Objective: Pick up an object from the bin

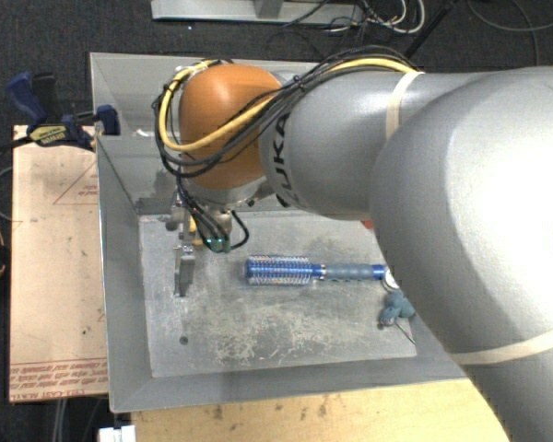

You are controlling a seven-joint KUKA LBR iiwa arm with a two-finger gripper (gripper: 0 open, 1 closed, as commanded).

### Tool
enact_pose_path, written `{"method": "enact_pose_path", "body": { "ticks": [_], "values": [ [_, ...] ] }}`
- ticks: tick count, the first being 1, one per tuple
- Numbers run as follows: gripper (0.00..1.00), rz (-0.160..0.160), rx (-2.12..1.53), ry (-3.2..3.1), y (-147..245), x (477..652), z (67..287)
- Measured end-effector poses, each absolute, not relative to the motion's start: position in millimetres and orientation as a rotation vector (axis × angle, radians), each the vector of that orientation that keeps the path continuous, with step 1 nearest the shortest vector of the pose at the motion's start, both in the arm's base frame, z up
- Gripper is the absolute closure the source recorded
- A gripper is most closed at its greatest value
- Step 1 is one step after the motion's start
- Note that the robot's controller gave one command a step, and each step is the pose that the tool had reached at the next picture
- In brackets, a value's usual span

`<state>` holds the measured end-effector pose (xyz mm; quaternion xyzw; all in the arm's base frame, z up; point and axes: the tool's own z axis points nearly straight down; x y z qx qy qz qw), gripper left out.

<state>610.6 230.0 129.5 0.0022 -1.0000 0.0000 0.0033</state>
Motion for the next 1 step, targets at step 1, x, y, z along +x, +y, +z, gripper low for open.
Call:
{"method": "enact_pose_path", "body": {
  "ticks": [1],
  "values": [
    [0.0,-0.002,0.075,-3.152,181.2,614.5,212.3]
  ]
}}
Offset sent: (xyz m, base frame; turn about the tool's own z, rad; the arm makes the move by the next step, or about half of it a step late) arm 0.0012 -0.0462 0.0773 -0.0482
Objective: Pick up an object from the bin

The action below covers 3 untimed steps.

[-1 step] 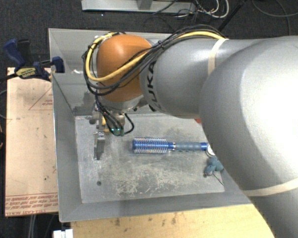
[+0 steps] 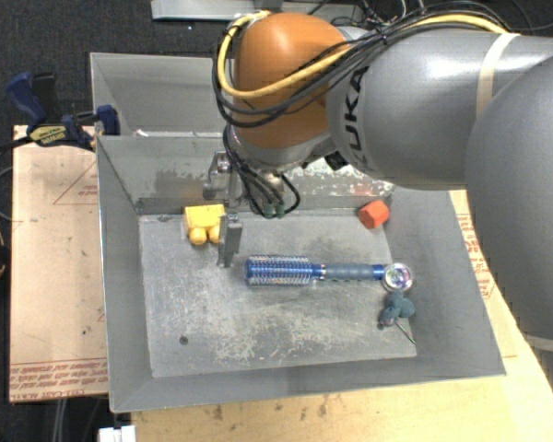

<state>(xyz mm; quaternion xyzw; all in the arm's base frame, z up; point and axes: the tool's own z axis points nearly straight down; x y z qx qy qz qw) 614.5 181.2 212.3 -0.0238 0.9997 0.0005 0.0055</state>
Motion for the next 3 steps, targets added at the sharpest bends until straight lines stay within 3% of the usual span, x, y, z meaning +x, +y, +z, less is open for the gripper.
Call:
{"method": "enact_pose_path", "body": {
  "ticks": [1,2,3],
  "values": [
    [0.0,0.008,0.157,3.131,174,621.8,100],
    [0.0,-0.006,0.083,3.142,69,591.1,85],
    [1.0,0.002,0.073,3.141,75,591.5,85]
  ]
}}
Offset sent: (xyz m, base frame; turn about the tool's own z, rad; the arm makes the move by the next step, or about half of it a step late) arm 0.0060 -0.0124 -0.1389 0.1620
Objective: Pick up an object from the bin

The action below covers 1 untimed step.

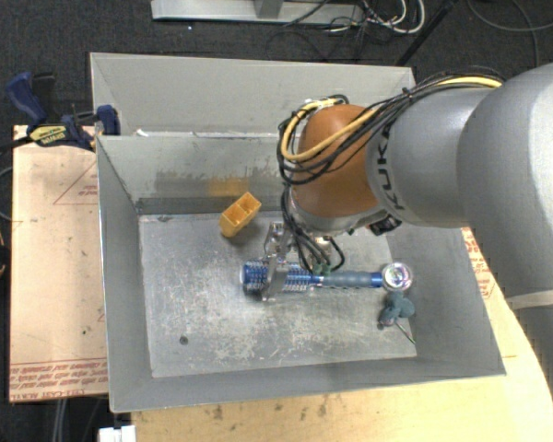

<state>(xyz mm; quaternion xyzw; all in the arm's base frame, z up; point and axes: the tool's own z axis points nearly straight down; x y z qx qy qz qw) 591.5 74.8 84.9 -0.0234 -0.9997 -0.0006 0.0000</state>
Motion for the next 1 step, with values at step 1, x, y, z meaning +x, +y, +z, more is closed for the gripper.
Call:
{"method": "enact_pose_path", "body": {
  "ticks": [1],
  "values": [
    [0.0,-0.002,-0.073,-3.141,74.9,591.7,85.3]
  ]
}}
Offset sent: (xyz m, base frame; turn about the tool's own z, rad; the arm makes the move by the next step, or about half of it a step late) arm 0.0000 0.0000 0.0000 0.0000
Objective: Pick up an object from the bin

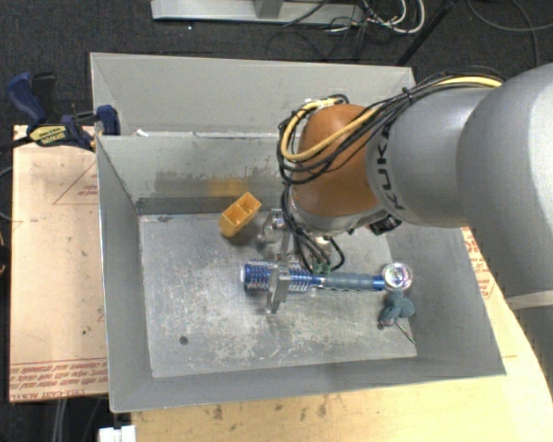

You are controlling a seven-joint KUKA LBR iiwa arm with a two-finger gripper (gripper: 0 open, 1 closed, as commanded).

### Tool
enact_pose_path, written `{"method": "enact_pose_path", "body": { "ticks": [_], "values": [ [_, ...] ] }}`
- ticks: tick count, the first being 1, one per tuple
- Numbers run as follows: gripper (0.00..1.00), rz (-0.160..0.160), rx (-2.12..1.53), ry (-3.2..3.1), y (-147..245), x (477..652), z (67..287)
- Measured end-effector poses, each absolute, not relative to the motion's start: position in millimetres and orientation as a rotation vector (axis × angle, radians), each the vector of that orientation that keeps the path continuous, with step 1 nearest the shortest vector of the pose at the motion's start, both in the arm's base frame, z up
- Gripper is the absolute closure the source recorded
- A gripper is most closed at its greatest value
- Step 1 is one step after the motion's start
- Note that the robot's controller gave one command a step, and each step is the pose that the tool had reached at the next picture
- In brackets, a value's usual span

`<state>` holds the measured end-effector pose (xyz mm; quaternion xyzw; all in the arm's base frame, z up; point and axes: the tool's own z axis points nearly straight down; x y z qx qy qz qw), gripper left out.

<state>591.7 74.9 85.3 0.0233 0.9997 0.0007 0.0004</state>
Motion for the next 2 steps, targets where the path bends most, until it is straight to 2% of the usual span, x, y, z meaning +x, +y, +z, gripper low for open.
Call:
{"method": "enact_pose_path", "body": {
  "ticks": [1,2],
  "values": [
    [1.0,0.002,0.073,3.14,75,591.6,85],
    [1.0,0.003,0.085,3.13,57,604.6,220]
  ]
}}
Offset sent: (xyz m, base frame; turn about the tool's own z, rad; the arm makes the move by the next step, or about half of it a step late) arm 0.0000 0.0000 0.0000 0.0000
